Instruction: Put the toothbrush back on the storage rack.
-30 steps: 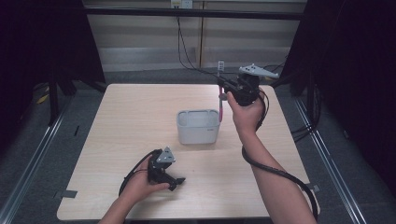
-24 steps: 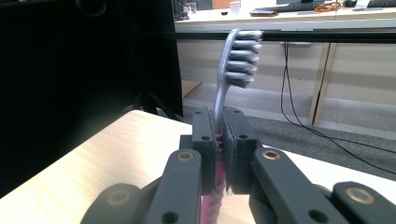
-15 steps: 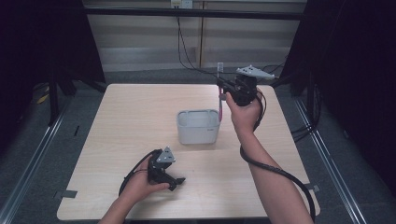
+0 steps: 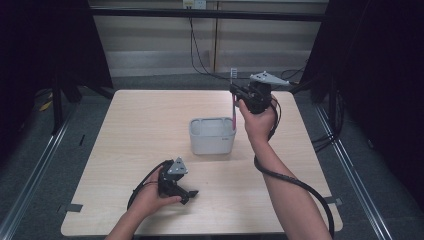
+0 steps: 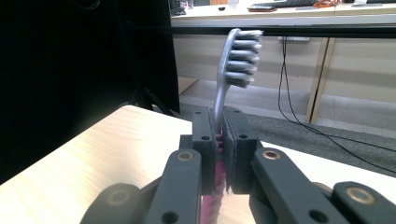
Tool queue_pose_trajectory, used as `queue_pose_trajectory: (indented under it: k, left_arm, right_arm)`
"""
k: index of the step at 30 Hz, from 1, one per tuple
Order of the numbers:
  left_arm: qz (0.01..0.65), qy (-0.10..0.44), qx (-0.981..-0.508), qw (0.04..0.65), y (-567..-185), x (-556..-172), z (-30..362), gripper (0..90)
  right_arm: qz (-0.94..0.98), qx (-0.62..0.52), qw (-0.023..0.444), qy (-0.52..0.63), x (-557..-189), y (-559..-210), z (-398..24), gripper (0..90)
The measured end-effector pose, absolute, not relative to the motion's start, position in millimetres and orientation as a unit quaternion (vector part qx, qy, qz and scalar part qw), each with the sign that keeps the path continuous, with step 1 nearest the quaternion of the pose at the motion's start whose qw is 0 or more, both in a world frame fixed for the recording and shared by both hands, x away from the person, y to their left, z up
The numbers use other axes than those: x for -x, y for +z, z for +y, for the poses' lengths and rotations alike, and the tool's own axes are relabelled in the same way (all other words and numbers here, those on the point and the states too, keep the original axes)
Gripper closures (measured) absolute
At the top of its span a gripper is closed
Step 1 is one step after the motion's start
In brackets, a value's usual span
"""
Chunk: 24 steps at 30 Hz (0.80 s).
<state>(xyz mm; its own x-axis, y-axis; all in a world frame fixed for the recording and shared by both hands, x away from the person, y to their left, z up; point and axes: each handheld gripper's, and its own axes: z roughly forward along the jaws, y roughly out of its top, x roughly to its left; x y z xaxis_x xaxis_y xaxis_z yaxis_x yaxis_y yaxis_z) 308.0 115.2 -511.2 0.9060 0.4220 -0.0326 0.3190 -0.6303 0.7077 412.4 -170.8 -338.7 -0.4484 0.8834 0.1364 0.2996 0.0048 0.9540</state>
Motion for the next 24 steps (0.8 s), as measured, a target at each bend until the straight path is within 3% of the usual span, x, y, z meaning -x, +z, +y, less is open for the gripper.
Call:
queue_pose_trajectory:
  k: [24]
  left_arm:
    - [0.204,0.068,-0.901,0.377,-511.1,-308.2,115.4,0.0]
  right_arm:
    - [0.657,-0.452,0.269,0.540,-418.4,-353.9,-167.0,84.5]
